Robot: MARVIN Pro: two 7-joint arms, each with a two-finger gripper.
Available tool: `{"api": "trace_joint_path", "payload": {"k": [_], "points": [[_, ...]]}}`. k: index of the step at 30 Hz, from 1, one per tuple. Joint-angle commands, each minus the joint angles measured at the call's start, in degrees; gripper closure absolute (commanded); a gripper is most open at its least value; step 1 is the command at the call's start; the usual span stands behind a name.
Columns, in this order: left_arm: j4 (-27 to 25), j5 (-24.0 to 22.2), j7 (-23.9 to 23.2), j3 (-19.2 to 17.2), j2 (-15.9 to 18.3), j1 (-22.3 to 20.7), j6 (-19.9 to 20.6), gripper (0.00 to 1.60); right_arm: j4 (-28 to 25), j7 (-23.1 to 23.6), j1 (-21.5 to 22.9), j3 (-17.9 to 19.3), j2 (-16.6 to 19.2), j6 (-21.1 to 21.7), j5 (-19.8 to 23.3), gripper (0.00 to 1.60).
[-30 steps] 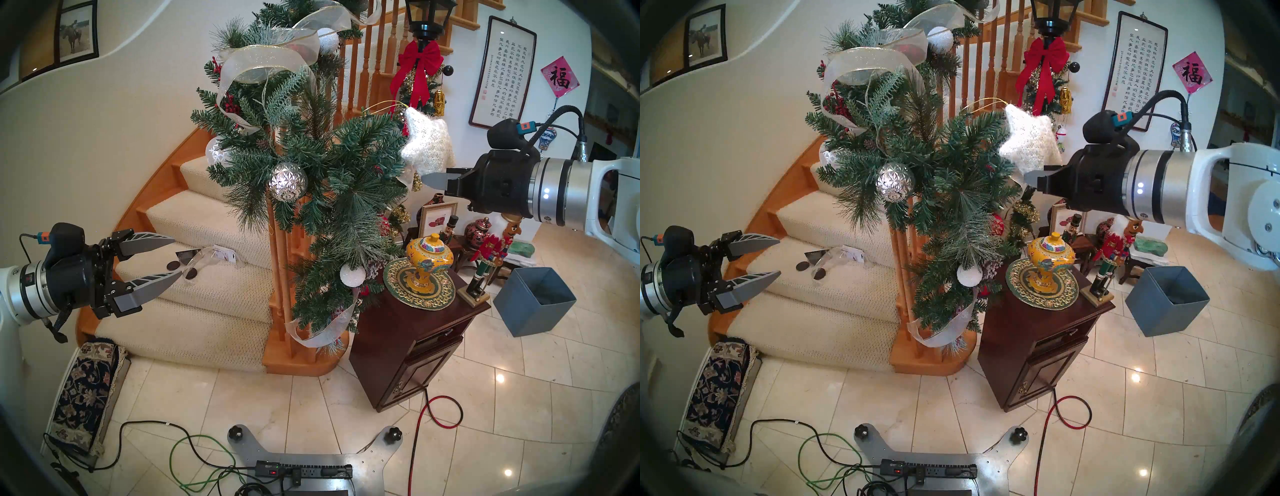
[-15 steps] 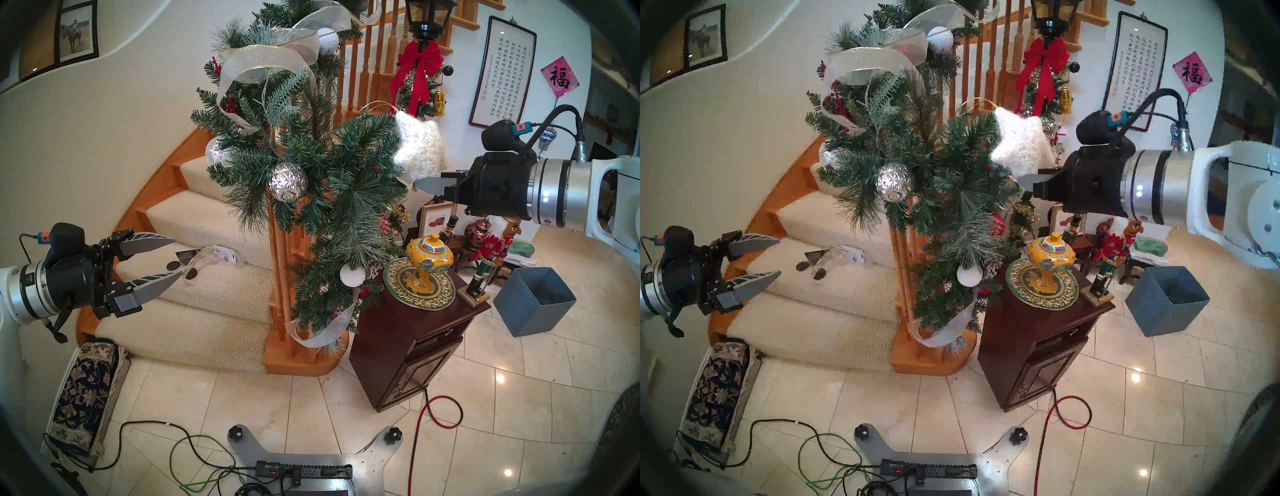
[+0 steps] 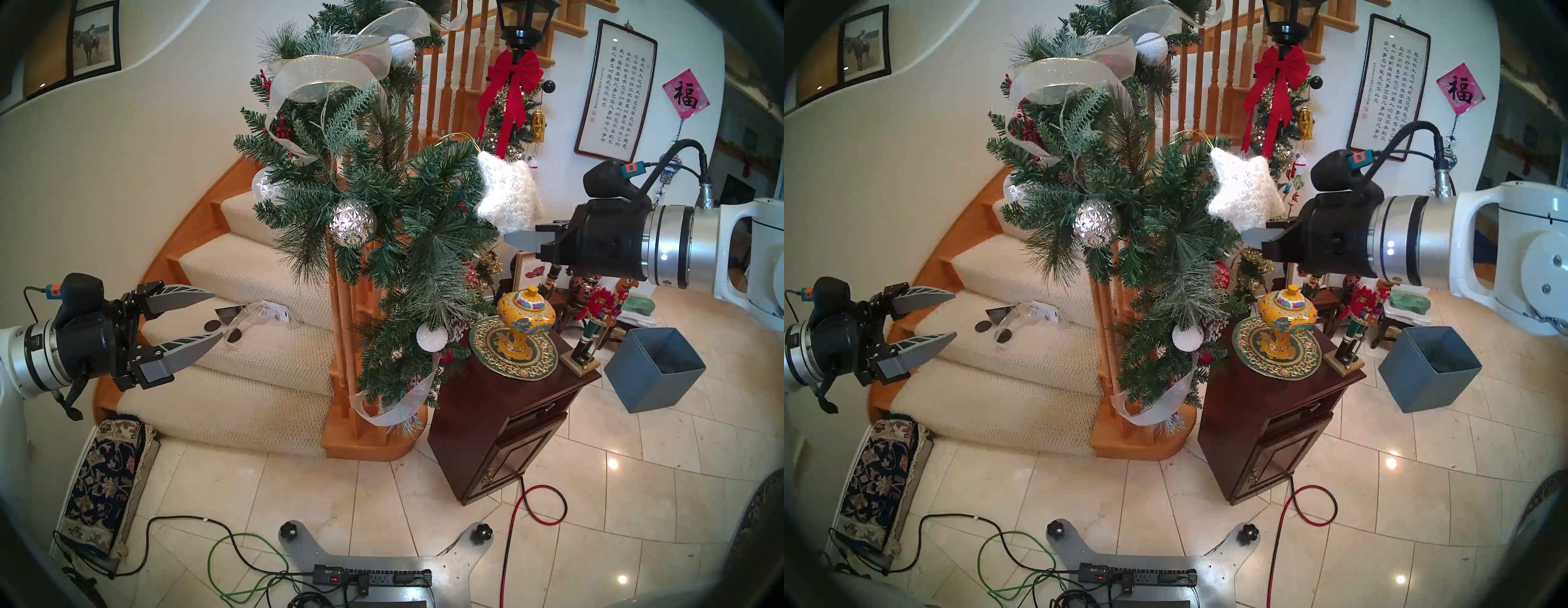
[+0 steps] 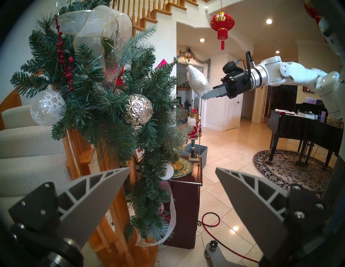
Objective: Hang the ornament onto the Christmas-tree-style decoration
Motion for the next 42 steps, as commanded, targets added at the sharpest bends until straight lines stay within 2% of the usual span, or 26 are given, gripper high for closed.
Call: {"api": "trace_joint_path", "payload": {"k": [1,20,42], "points": [[-0.13,-0.10,-0.01,-0.06,-0.09,-0.04,0.00,0.00,0.13,0.72,0.69,0.18,-0.70,-0.30,-0.13,1.60],[-0.12,-0.09,-0.02,-0.06,-0.07,-0.04,-0.01,0.00,0.13,2.07,0.06,1.89,1.42,3.15,1.31,1.60],[-0.12,-0.09,-0.02,-0.06,-0.08,-0.04,-0.01,0.00,0.13,-0.81,-0.48,0.15,1.56,4.00,3.22,1.60]]}}
